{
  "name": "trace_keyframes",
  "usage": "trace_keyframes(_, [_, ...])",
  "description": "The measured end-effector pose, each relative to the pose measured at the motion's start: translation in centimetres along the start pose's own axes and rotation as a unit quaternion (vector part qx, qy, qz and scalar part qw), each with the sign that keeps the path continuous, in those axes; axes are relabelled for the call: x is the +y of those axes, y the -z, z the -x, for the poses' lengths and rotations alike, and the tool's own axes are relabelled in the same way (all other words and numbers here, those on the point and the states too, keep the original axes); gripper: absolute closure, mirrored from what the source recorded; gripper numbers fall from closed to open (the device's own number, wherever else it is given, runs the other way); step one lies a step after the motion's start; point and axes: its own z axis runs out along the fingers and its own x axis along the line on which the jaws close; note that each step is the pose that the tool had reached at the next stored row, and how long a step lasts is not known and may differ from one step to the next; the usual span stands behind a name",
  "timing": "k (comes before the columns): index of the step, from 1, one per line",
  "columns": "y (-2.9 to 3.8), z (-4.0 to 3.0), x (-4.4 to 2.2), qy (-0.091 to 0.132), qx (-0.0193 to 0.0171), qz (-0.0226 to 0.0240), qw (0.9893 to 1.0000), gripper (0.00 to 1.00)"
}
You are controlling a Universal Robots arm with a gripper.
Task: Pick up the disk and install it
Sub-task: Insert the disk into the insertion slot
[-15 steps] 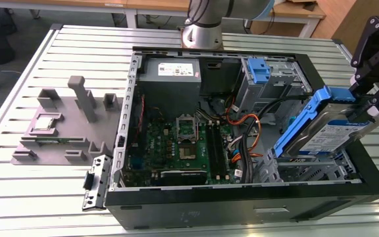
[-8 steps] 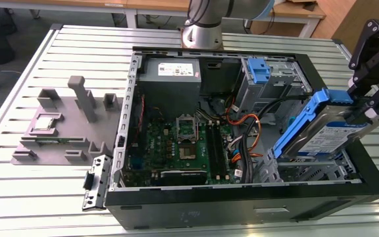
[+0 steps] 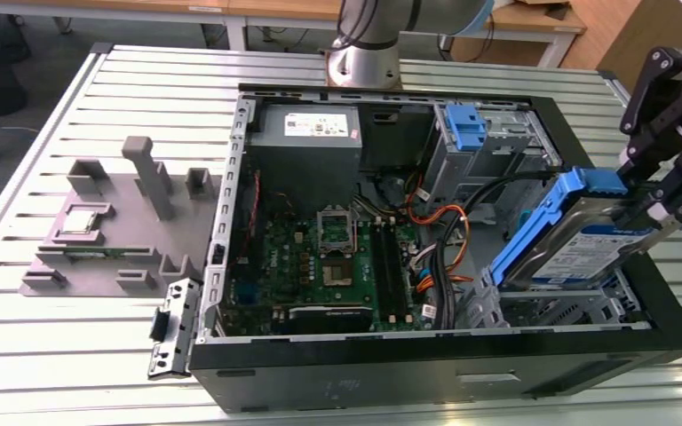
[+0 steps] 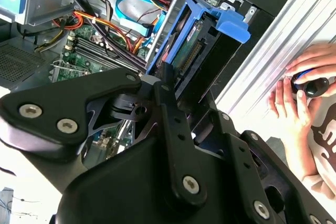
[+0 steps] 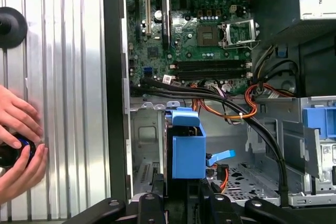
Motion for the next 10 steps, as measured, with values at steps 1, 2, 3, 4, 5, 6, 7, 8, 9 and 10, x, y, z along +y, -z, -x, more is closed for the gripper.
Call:
trace_keyframes(1, [-0.15, -0.01, 0.00, 0.000, 0.0002, 0.0000, 1.0000, 0.65])
trace_keyframes(2, [-0.30, -0.01, -0.01, 0.000, 0.0004, -0.0001, 1.0000, 0.65])
trace_keyframes(3, [-0.48, -0.02, -0.01, 0.000, 0.0007, -0.0001, 1.0000, 0.65])
trace_keyframes(4, [-0.66, -0.02, -0.01, 0.000, 0.0009, -0.0002, 1.0000, 0.65])
trace_keyframes(5, [-0.83, -0.03, -0.02, 0.000, 0.0012, -0.0002, 1.0000, 0.65])
trace_keyframes(6, [-1.02, -0.04, -0.02, 0.000, 0.0012, -0.0003, 1.0000, 0.65])
trace_keyframes(7, [-1.19, -0.04, -0.02, 0.000, 0.0014, -0.0004, 1.0000, 0.65])
trace_keyframes(8, [-1.37, -0.04, -0.03, 0.000, 0.0014, -0.0005, 1.0000, 0.65])
trace_keyframes(9, [-1.56, -0.05, -0.03, 0.000, 0.0014, -0.0005, 1.0000, 0.65])
trace_keyframes(10, [-1.75, -0.06, -0.03, 0.000, 0.0015, -0.0006, 1.0000, 0.65])
